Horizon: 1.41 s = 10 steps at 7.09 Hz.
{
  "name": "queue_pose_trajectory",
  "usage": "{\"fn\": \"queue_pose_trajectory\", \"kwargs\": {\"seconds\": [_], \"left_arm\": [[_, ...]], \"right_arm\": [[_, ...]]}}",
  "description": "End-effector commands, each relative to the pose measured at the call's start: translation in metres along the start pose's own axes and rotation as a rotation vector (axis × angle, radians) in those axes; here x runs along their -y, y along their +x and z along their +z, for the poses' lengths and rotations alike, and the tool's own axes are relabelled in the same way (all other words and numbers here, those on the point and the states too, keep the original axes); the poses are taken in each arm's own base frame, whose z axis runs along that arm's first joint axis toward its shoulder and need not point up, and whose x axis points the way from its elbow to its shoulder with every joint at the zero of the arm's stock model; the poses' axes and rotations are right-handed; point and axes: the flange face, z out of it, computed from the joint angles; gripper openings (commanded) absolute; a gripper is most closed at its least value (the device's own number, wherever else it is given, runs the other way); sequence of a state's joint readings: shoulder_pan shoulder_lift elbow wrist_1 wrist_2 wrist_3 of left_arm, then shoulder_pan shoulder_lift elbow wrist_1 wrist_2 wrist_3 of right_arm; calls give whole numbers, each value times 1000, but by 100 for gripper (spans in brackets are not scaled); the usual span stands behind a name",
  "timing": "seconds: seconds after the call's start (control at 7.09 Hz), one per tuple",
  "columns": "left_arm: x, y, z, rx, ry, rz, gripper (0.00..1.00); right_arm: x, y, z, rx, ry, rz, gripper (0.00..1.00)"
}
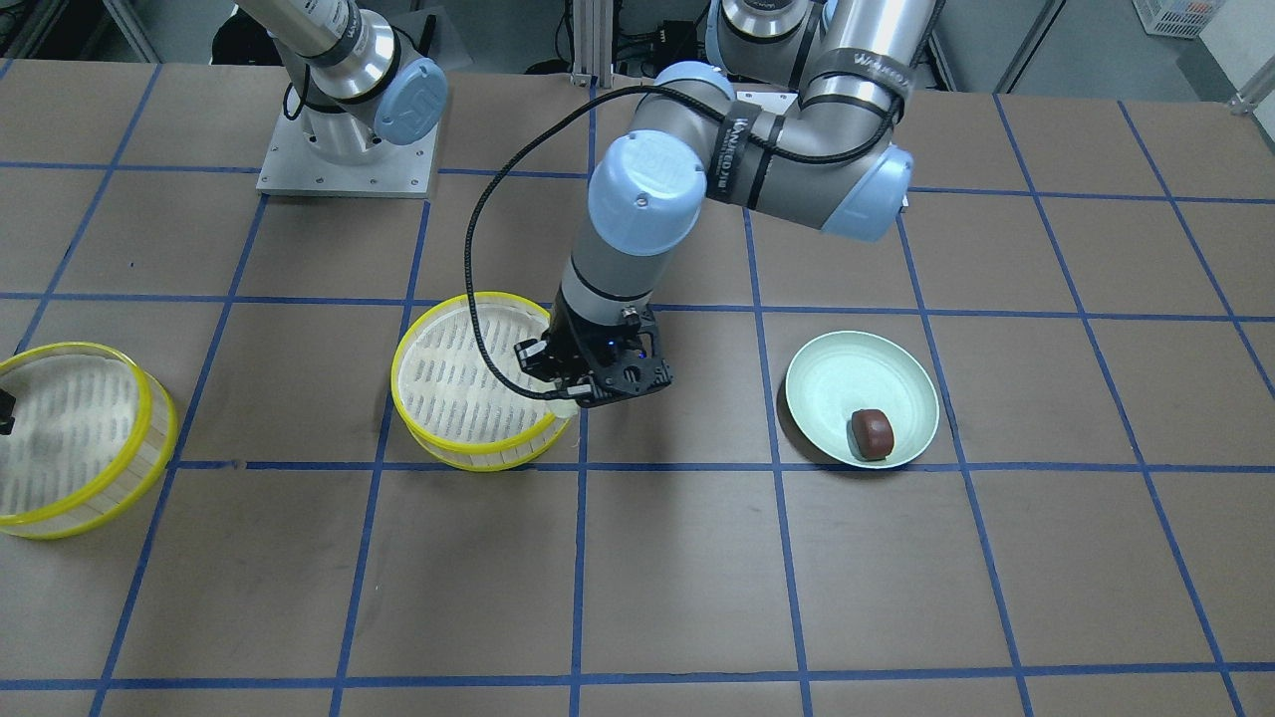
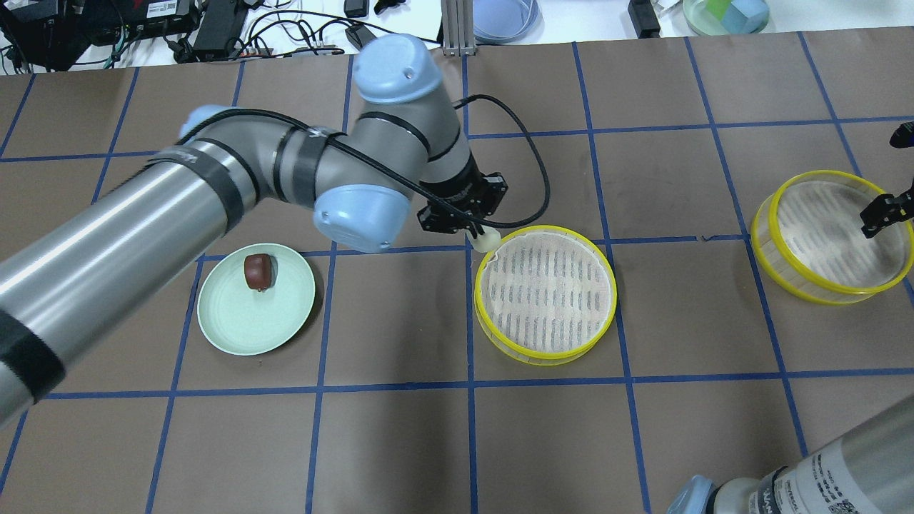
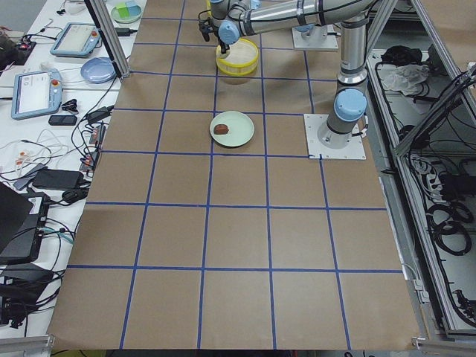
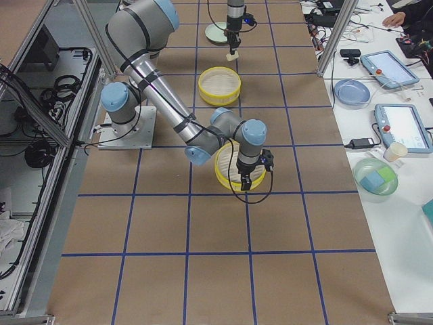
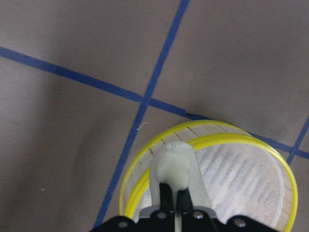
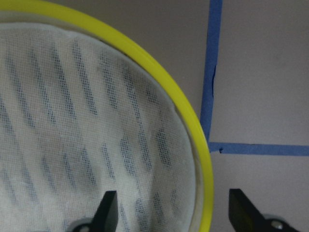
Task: Stack buns with steamer
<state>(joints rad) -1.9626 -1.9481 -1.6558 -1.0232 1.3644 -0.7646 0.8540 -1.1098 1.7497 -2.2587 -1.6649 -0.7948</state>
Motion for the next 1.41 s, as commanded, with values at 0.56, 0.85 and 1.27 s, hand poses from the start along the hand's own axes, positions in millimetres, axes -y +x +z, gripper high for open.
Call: {"fn": "queue_pose_trajectory", "kwargs": {"seconds": [0.56, 0.85, 1.27], "left_arm": [[-35, 38, 62, -1, 5, -70, 97], [-38, 35, 20, 28, 119, -54, 92], [41, -42, -43, 185, 185, 105, 95]], "right_arm": [[6, 1, 4, 36, 38, -20, 0], [10, -10, -16, 60, 78, -32, 0], [29, -103, -97, 60, 85, -114, 0]]}}
